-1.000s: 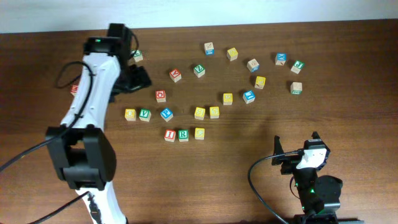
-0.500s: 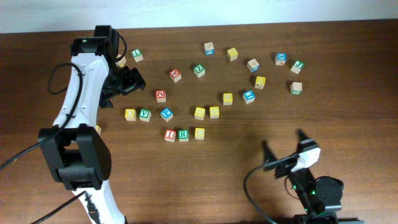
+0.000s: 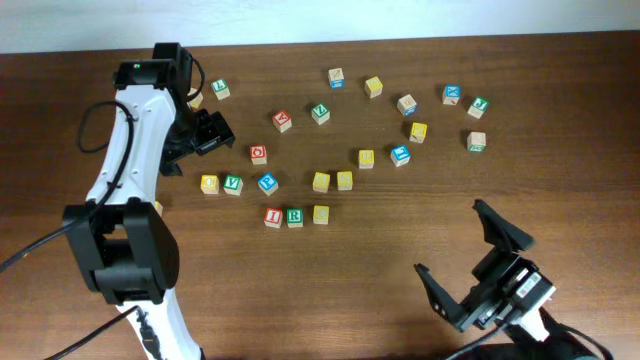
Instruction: Spell out ICRA
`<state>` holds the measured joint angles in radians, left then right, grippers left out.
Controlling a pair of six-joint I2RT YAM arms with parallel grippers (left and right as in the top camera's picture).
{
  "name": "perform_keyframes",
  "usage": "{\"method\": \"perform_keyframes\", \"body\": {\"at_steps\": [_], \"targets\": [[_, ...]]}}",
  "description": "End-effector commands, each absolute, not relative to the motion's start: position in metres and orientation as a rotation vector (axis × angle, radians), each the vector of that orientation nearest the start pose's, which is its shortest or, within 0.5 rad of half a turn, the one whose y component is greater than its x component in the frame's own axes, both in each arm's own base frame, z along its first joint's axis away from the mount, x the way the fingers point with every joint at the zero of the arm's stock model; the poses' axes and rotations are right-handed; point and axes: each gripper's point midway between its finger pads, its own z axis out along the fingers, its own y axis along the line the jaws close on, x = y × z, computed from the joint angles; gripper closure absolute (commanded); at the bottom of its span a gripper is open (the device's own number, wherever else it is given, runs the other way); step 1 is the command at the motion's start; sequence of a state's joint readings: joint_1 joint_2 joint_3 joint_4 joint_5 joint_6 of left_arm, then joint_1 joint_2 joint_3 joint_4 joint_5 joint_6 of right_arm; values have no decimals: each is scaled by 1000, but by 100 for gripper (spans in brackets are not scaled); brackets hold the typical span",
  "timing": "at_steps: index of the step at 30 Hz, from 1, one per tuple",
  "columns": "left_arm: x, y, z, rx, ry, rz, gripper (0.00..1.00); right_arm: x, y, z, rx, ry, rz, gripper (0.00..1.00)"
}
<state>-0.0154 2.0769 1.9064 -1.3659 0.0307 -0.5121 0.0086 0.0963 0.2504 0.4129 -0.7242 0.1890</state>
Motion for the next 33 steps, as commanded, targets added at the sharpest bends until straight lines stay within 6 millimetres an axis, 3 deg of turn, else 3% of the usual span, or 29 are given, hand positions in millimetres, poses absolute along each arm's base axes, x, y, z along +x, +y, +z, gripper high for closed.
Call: {"method": "perform_keyframes", "body": {"at_steps": [1, 4, 6, 10, 13, 16, 19, 22, 25, 29, 33], "targets": [[406, -14, 108, -750, 3051, -62, 1, 148, 122, 355, -695, 1014, 442, 2], [406, -14, 108, -750, 3052, -68, 1, 147, 122, 364, -711, 1007, 416, 2], [410, -15, 108, -747, 3038, -84, 1, 157, 122, 369, -704, 1057, 436, 2], [414, -15, 108, -743, 3024, -88, 1, 198, 133, 372, -782, 1266, 532, 2], [414, -15, 108, -743, 3024, -84, 1, 245, 133, 368, -808, 1495, 564, 2], [414, -15, 108, -743, 3024, -84, 1, 293, 116, 354, -680, 1775, 543, 1], [414, -15, 108, -743, 3024, -84, 1, 317, 103, 330, -595, 2016, 537, 2], [414, -15, 108, -743, 3024, -84, 1, 323, 108, 312, -586, 2104, 619, 2], [414, -15, 108, -743, 3024, -84, 1, 310, 116, 295, -406, 2255, 817, 2], [413, -15, 108, -743, 3024, -85, 1, 307, 116, 282, -367, 2324, 849, 2], [411, -18, 108, -745, 3037, -107, 1, 313, 116, 247, -202, 2496, 940, 2]]}}
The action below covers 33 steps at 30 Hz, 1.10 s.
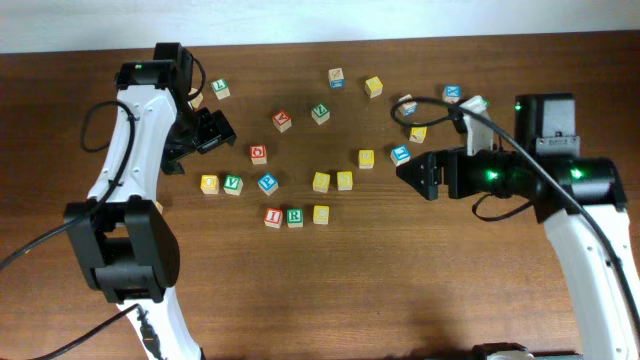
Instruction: Spell out ICRA
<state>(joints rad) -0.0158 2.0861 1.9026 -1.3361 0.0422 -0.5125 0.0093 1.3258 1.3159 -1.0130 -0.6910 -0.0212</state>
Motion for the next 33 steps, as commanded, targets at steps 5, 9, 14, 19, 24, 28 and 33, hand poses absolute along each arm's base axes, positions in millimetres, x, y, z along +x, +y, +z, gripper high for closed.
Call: {"method": "perform_keyframes", "body": {"at_steps": [5, 9, 14, 19, 24, 28, 33], "targets": [[407, -26, 109, -753, 3063, -176, 1, 317, 119, 211, -123, 2641, 994, 2], [402, -28, 109, -756, 3082, -176, 1, 304, 147, 208, -251, 2670, 1012, 2], [402, -28, 109, -755, 3080, -177, 1, 280, 192, 200, -497, 2701, 942, 2], [399, -21, 108, -756, 3086, -107, 1, 256, 224, 196, -680, 2700, 911, 2], [394, -19, 108, -761, 3104, -83, 1, 253, 227, 192, -711, 2708, 848, 2], [392, -19, 108, -738, 3116, -81, 1, 259, 230, 195, -714, 2676, 850, 2], [392, -29, 108, -598, 3144, -82, 12, 265, 232, 197, -718, 2643, 851, 2]]}}
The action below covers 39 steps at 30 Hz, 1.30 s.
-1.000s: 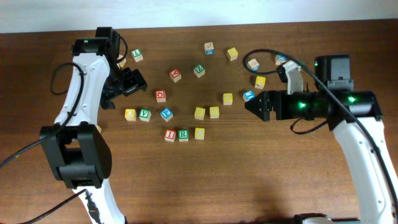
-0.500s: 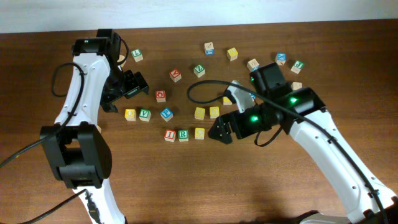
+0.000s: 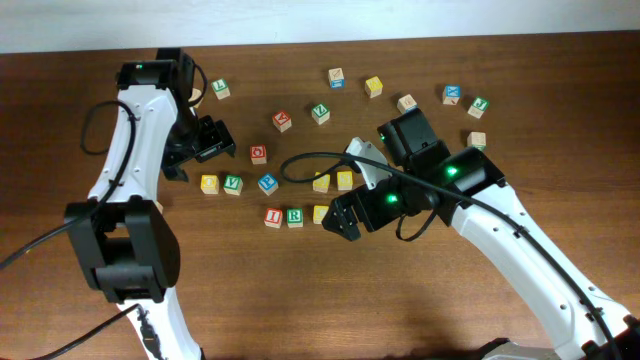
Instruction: Spell out ICRA
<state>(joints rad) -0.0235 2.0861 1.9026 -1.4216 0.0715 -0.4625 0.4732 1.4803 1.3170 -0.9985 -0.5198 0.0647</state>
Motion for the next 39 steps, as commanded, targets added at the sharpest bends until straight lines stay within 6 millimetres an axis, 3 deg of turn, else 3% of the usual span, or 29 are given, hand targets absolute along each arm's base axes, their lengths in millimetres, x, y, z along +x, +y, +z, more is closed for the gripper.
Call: {"method": "perform_keyframes", "body": {"at_steps": [1, 2, 4, 11, 14, 18, 21, 24, 25, 28, 33, 35, 39], "targets": [[393, -32, 108, -582, 3143, -82, 12, 265, 233, 198, -718, 2639, 852, 1], [396, -36, 108, -553, 3134, -82, 11, 266, 233, 198, -718, 2635, 852, 2], [401, -40, 108, -527, 3114, -78, 1, 267, 233, 198, -719, 2631, 852, 2], [407, -35, 95, -520, 3112, -11, 1, 268, 234, 199, -716, 2625, 854, 2], [409, -15, 93, -552, 3090, 115, 1, 271, 236, 201, -716, 2607, 856, 2], [407, 17, 93, -776, 3048, 106, 1, 281, 241, 203, -664, 2591, 873, 2], [407, 33, 93, -836, 3031, 106, 1, 287, 248, 181, -606, 2673, 883, 1], [406, 34, 93, -841, 3035, 108, 1, 290, 252, 165, -605, 2755, 859, 1], [406, 34, 93, -842, 3035, 109, 1, 293, 251, 162, -589, 2788, 835, 5], [408, 35, 93, -841, 3027, 104, 1, 305, 243, 160, -545, 2915, 695, 5], [408, 34, 93, -840, 3026, 104, 1, 317, 232, 139, -659, 3064, 426, 1], [408, 34, 93, -840, 3027, 104, 1, 327, 238, 135, -655, 3029, 427, 1], [407, 34, 93, -840, 3028, 105, 1, 366, 259, 150, -576, 2857, 496, 1]]}}
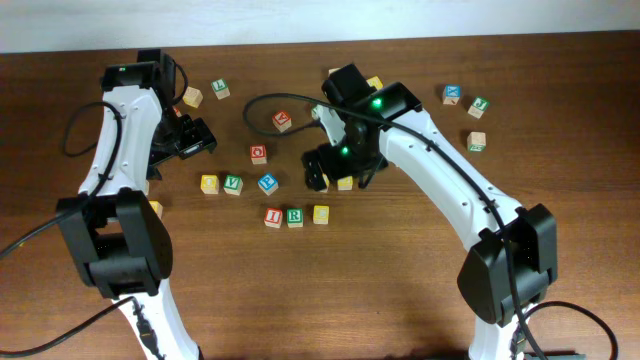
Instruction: Spell out ICRA
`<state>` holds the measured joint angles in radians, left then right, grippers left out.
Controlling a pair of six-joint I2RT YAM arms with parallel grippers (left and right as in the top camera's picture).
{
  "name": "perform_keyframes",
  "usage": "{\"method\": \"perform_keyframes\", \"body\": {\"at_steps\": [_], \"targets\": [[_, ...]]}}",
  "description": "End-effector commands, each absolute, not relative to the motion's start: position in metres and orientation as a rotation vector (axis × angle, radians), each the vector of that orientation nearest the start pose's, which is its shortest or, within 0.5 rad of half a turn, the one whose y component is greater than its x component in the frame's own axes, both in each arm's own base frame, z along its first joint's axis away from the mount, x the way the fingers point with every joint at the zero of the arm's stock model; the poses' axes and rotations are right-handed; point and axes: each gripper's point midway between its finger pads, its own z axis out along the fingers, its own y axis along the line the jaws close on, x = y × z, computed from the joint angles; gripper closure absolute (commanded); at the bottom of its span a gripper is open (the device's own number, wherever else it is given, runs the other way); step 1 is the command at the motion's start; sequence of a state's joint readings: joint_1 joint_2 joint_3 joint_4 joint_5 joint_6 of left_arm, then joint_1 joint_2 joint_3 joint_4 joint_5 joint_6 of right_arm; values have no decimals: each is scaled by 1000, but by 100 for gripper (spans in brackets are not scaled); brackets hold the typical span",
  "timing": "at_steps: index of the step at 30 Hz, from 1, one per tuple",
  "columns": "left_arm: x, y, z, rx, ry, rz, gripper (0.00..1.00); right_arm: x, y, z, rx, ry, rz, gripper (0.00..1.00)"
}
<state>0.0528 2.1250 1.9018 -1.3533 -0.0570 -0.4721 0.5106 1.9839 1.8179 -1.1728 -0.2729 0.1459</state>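
Note:
A row of letter blocks lies at centre front: a red I block (273,216), a green R block (295,216) and a yellow block (321,214). My right gripper (337,178) hangs just behind that row, over the yellow blocks in the middle. Its jaws look open, with one yellow block (345,183) showing between them; a neighbouring yellow block is hidden under it. The red A block (283,121) lies further back. My left gripper (192,140) stands open at the far left, holding nothing, beside a tan block (192,97).
Loose blocks lie scattered around: yellow (209,184), green (232,184), blue (267,183) and red (258,154) on the left, and blue (452,94), green (479,103) and tan (476,141) at the back right. The right arm (450,190) crosses the table's middle.
My right gripper has moved from beside the row's yellow block back and left to over the middle yellow blocks. The left gripper has shifted a little left, uncovering a tan block.
The right gripper was open at the front right corner, away from the blocks. Then it stood at mid right by the blue block, then by the row's right end, and now over the middle yellow blocks. No block has changed place.

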Motion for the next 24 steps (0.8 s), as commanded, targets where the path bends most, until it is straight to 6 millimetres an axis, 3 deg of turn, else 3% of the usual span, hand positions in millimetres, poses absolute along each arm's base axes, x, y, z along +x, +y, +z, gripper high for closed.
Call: {"method": "perform_keyframes", "body": {"at_steps": [1, 2, 3, 5, 8, 9, 10, 12, 14, 17, 18, 21, 24], "targets": [[408, 34, 93, -840, 3028, 105, 1, 374, 264, 154, -574, 2816, 509, 5], [408, 34, 93, -840, 3028, 105, 1, 383, 269, 158, -560, 2773, 525, 16], [408, 34, 93, -840, 3027, 105, 1, 388, 273, 160, -519, 2757, 542, 35], [408, 34, 93, -840, 3027, 105, 1, 388, 283, 161, -487, 2749, 565, 60], [411, 35, 93, -837, 3014, 100, 1, 371, 307, 146, -573, 2773, 559, 73], [412, 35, 93, -836, 3012, 99, 1, 368, 312, 138, -590, 2788, 553, 55], [412, 35, 93, -836, 3011, 99, 1, 365, 315, 130, -564, 2820, 551, 29], [412, 35, 93, -836, 3011, 100, 1, 350, 313, 109, -413, 2962, 523, 30], [412, 35, 93, -836, 3011, 99, 1, 339, 311, 100, -417, 3016, 493, 36], [411, 35, 93, -837, 3016, 101, 1, 318, 321, 85, -451, 3076, 454, 39], [410, 35, 93, -838, 3020, 102, 1, 312, 319, 75, -371, 3105, 367, 41], [409, 35, 93, -839, 3022, 103, 1, 306, 311, 61, -328, 3104, 224, 42], [409, 35, 93, -839, 3024, 104, 1, 304, 310, 47, -313, 3110, 195, 45]]}}
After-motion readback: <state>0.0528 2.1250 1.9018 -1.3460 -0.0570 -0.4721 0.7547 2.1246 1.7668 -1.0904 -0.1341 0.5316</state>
